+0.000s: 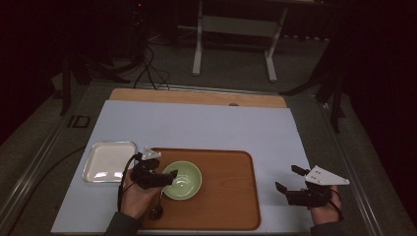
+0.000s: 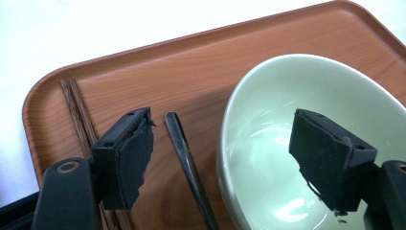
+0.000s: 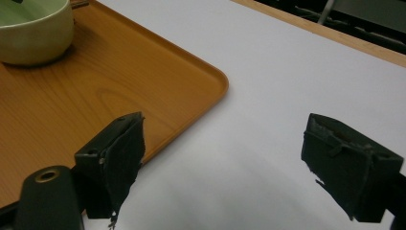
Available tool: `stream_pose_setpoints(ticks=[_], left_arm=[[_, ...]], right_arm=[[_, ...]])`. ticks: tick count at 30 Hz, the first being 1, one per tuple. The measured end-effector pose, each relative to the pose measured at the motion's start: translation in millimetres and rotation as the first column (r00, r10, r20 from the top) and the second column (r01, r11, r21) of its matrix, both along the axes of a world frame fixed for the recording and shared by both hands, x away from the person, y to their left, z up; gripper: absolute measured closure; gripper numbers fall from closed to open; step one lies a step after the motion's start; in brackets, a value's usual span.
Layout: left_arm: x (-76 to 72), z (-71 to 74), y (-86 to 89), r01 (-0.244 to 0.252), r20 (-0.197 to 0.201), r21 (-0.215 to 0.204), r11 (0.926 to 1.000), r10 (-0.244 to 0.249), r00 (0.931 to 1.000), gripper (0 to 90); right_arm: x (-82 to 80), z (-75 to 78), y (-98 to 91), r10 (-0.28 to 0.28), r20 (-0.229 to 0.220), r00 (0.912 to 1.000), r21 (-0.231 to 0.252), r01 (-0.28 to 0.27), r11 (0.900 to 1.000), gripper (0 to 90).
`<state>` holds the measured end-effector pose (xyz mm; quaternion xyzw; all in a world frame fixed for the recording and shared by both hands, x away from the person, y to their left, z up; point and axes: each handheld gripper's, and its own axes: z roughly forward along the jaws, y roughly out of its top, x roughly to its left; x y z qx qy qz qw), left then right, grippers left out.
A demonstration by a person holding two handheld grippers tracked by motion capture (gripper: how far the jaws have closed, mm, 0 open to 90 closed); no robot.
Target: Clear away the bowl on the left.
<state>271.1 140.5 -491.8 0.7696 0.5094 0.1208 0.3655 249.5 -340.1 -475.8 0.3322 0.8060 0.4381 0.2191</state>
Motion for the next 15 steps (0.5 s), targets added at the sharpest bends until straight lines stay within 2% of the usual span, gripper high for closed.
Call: stream_pose_setpoints(ticks=[7, 15], left_arm=[[-1.7, 3.3, -1.4, 0.019, 0.011, -0.004, 0.9998, -0.019, 0.9998, 24.7], [-1.6, 6.7, 1.8, 0.011, 0.022, -0.023, 0.9997, -0.010, 0.9997, 26.6]], right_arm=[[0.3, 0.2, 0.7, 0.002, 0.003, 1.0000, -0.001, -0.002, 1.0000, 14.5], [-0.3, -0.1, -0.9, -0.001, 0.002, 1.0000, 0.001, 0.001, 1.0000, 14.5]])
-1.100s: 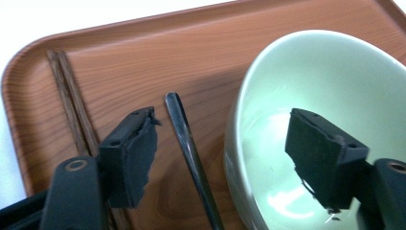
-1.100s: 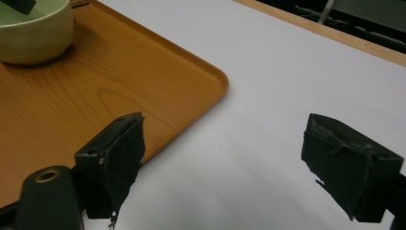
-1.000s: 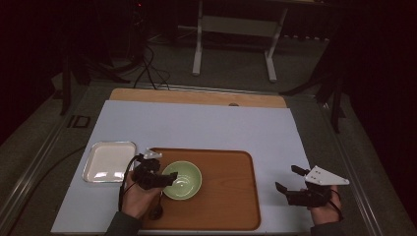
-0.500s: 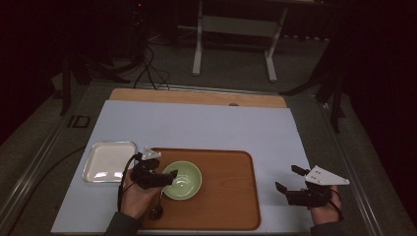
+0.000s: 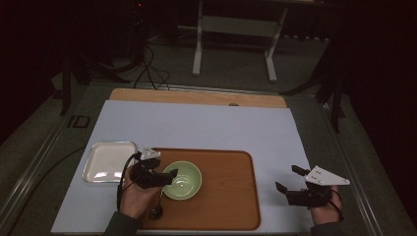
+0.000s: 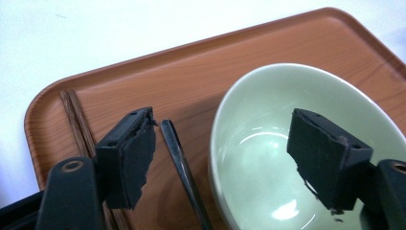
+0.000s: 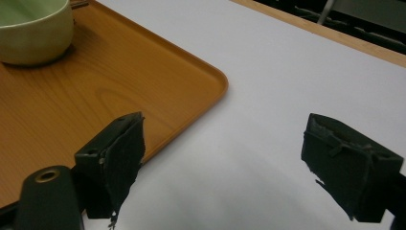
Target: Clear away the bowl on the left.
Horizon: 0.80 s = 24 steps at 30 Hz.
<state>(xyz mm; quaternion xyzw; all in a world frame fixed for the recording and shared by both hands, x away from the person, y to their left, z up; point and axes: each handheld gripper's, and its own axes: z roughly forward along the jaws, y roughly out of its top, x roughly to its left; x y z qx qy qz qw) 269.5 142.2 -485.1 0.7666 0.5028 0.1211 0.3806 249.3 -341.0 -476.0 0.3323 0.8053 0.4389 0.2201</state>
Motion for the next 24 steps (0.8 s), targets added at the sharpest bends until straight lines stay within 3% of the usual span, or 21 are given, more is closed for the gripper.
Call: stream_pose_setpoints(ticks=[8, 24], left_arm=[[-3.6, 8.2, 6.6, -0.019, 0.050, -0.022, 0.9996, 0.020, 0.9985, 28.7], [-4.9, 17.9, 28.4, -0.071, 0.078, -0.083, 0.9940, 0.077, 0.9940, 29.5]], right_arm=[[0.3, 0.3, 0.5, 0.001, 0.002, 1.0000, 0.000, -0.001, 1.0000, 14.5], [-1.0, 0.5, -1.4, -0.008, 0.000, 1.0000, 0.003, 0.008, 1.0000, 14.5]])
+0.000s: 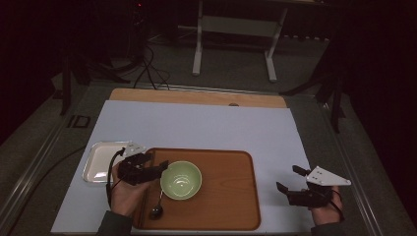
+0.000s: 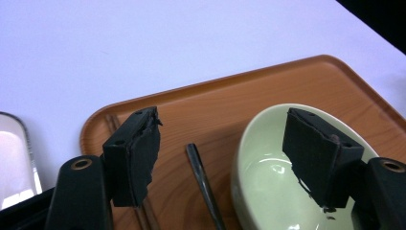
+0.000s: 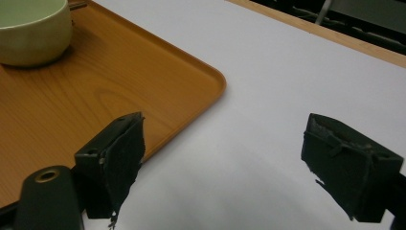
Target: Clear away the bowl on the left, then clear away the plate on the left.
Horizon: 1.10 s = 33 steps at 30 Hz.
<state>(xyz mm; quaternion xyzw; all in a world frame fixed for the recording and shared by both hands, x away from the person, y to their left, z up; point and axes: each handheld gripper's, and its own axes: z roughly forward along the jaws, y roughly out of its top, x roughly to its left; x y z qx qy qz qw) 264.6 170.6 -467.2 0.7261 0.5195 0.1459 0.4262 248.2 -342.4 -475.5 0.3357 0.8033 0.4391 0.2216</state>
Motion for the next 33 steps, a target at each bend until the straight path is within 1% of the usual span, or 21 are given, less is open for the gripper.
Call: stream_pose_setpoints(ticks=[4, 6, 7, 8, 10, 12, 18, 20, 29, 33], left_arm=[[-0.7, 3.4, 7.4, -0.020, 0.011, -0.015, 0.9997, 0.020, 0.9997, 29.5], [-0.7, 3.4, 7.4, -0.020, 0.011, -0.015, 0.9997, 0.020, 0.9997, 29.5], [-0.6, 5.3, 11.8, -0.027, 0.018, -0.022, 0.9994, 0.027, 0.9995, 29.5], [-0.5, 5.7, 14.6, -0.034, 0.018, -0.032, 0.9989, 0.035, 0.9993, 29.8], [-0.3, 5.7, 17.9, -0.042, 0.015, -0.036, 0.9985, 0.043, 0.9990, 30.0], [-0.3, 5.7, 17.9, -0.042, 0.015, -0.036, 0.9985, 0.043, 0.9990, 30.0], [-1.4, 9.1, 25.9, -0.066, 0.042, -0.032, 0.9973, 0.068, 0.9968, 29.1], [-1.8, 10.2, 29.2, -0.074, 0.044, -0.037, 0.9965, 0.076, 0.9961, 29.1], [-5.8, 17.9, 52.2, -0.124, 0.071, -0.073, 0.9896, 0.129, 0.9891, 28.9], [-7.6, 19.4, 62.1, -0.151, 0.077, -0.076, 0.9856, 0.157, 0.9846, 29.1]], right_arm=[[0.4, 0.0, 0.4, 0.003, 0.002, 1.0000, -0.002, -0.003, 1.0000, 14.5], [0.5, 0.0, 0.3, 0.003, 0.001, 1.0000, -0.002, -0.003, 1.0000, 14.5], [0.9, -0.3, 0.2, 0.002, -0.001, 1.0000, 0.000, -0.002, 1.0000, 14.5], [1.2, -0.4, 0.1, 0.003, -0.002, 1.0000, -0.001, -0.003, 1.0000, 14.5], [1.1, -0.5, 0.1, 0.004, -0.002, 1.0000, -0.002, -0.004, 1.0000, 14.5], [1.0, -0.4, 0.0, 0.003, -0.001, 1.0000, -0.002, -0.003, 1.0000, 14.5], [0.8, -0.2, 0.3, 0.004, -0.001, 1.0000, -0.002, -0.004, 1.0000, 14.5], [1.0, -0.4, 0.4, 0.005, -0.002, 1.0000, -0.002, -0.005, 1.0000, 14.5], [0.4, -0.2, 0.4, 0.006, 0.000, 1.0000, -0.003, -0.006, 1.0000, 14.5], [0.5, -0.1, 0.8, 0.006, 0.000, 1.0000, -0.004, -0.006, 1.0000, 14.5]])
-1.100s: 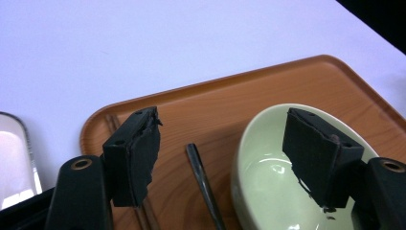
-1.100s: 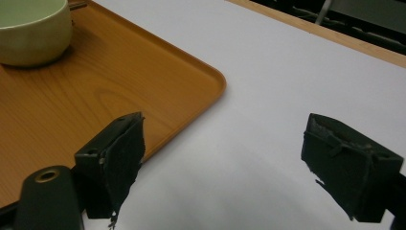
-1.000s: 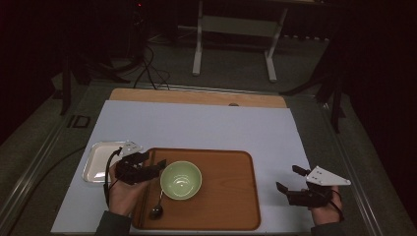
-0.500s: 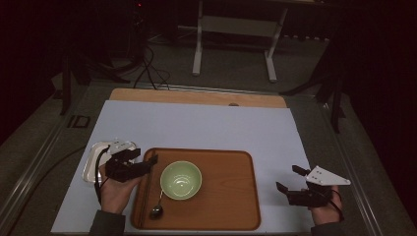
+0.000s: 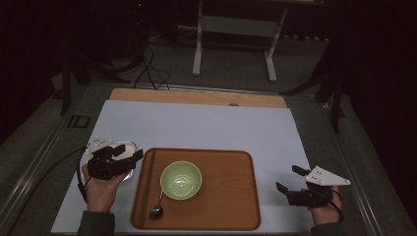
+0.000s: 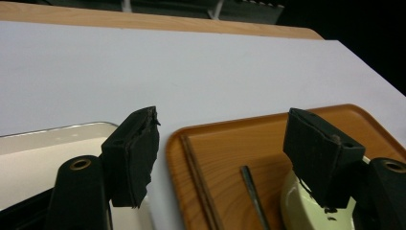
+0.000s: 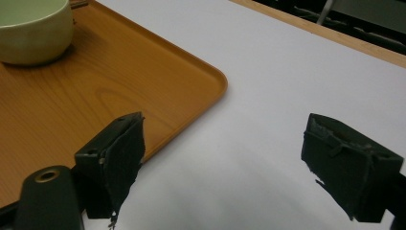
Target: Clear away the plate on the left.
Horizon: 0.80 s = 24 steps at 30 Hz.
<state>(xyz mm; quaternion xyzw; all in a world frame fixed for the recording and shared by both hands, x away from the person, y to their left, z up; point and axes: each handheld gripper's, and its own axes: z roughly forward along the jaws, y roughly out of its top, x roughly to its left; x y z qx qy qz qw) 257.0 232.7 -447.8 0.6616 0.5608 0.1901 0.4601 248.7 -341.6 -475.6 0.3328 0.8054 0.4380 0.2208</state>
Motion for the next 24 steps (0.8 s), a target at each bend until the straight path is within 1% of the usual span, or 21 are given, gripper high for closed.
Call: stream_pose_setpoints(ticks=[7, 9, 10, 15, 16, 24], left_arm=[[-1.8, 2.3, 13.4, -0.039, 0.009, -0.005, 0.9992, 0.039, 0.9992, 29.5], [-1.9, 2.3, 15.1, -0.044, 0.011, -0.007, 0.9990, 0.044, 0.9990, 29.3], [-2.3, 2.5, 18.4, -0.056, 0.011, -0.004, 0.9984, 0.056, 0.9984, 29.3], [-3.2, 3.0, 25.2, -0.078, 0.013, 0.001, 0.9970, 0.078, 0.9969, 28.7], [-3.9, 3.0, 29.7, -0.089, 0.013, 0.001, 0.9960, 0.089, 0.9959, 28.7], [-4.7, -0.2, 42.6, -0.129, 0.006, -0.010, 0.9916, 0.129, 0.9916, 28.0]], right_arm=[[0.3, -0.3, -0.3, 0.000, -0.002, 1.0000, 0.000, 0.000, 1.0000, 14.5], [0.3, -0.3, -0.3, 0.000, -0.002, 1.0000, 0.000, 0.000, 1.0000, 14.5], [0.1, -0.3, -0.2, 0.000, -0.002, 1.0000, -0.001, 0.000, 1.0000, 14.5], [0.0, -0.2, -0.8, 0.000, 0.000, 1.0000, 0.001, 0.000, 1.0000, 14.5], [0.0, -0.3, -0.7, 0.000, -0.001, 1.0000, 0.001, 0.000, 1.0000, 14.5], [0.0, -0.2, 0.1, 0.000, -0.003, 1.0000, -0.002, 0.000, 1.0000, 14.5]])
